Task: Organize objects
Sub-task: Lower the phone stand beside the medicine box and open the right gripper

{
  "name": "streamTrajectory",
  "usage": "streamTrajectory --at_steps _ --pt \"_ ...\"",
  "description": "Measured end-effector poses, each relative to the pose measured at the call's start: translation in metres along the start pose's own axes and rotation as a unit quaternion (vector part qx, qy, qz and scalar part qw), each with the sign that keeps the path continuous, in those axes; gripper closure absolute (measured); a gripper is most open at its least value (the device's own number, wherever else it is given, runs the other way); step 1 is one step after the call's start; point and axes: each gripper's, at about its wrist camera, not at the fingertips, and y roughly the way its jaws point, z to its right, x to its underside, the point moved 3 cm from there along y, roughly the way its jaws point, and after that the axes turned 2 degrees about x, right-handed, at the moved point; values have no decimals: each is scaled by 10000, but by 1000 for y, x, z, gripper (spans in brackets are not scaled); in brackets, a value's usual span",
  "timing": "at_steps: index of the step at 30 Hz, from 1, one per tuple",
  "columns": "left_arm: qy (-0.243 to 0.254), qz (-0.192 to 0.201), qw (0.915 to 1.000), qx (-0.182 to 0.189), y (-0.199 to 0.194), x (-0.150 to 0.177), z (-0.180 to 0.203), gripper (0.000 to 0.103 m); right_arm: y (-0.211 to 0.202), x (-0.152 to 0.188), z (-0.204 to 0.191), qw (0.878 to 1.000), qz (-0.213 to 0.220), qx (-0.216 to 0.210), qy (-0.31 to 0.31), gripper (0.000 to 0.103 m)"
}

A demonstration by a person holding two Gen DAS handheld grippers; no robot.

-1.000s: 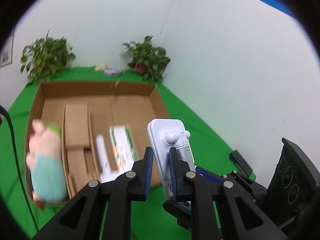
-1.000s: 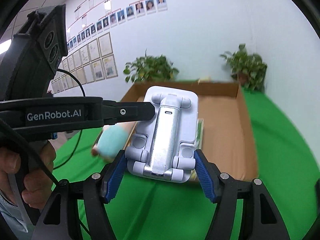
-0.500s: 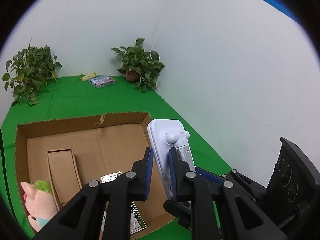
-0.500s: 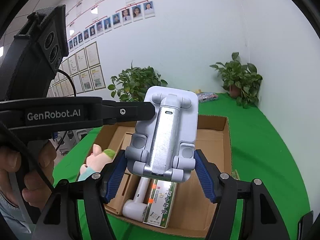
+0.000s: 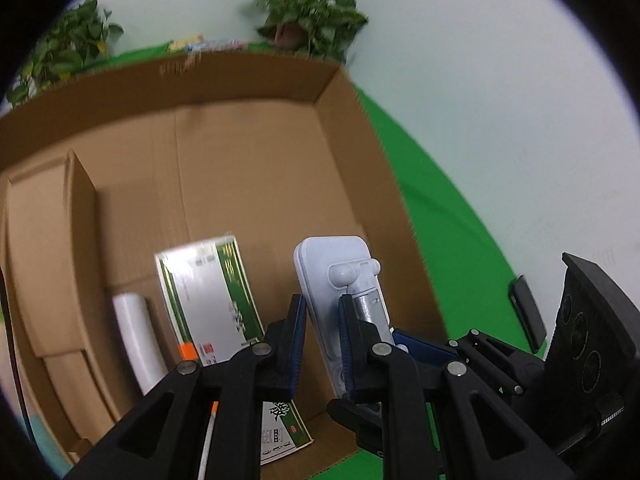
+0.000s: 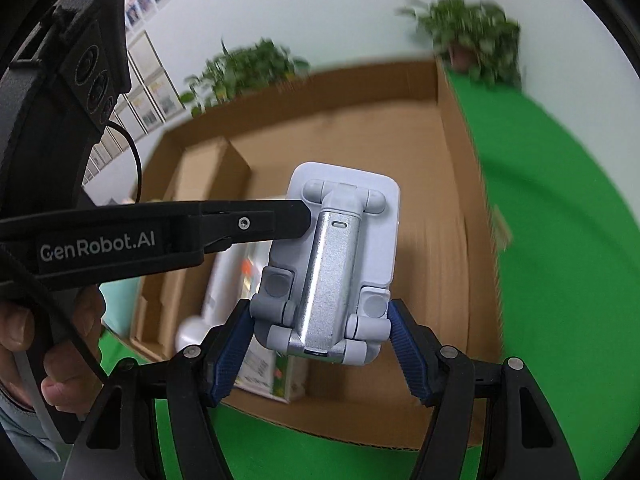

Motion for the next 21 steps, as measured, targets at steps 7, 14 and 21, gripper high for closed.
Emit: streamTrajectory --at_steps 7,14,21 --pt "-231 -342 9991 -75 28 21 -7 88 36 27 22 9984 -539 -117 142 39" --pt "-477 -488 9976 -127 33 39 -16 88 41 43 16 9962 -856 -133 39 38" --pt "-469 -578 9971 -186 26 46 -11 92 42 45 14 9954 -953 -120 -61 35"
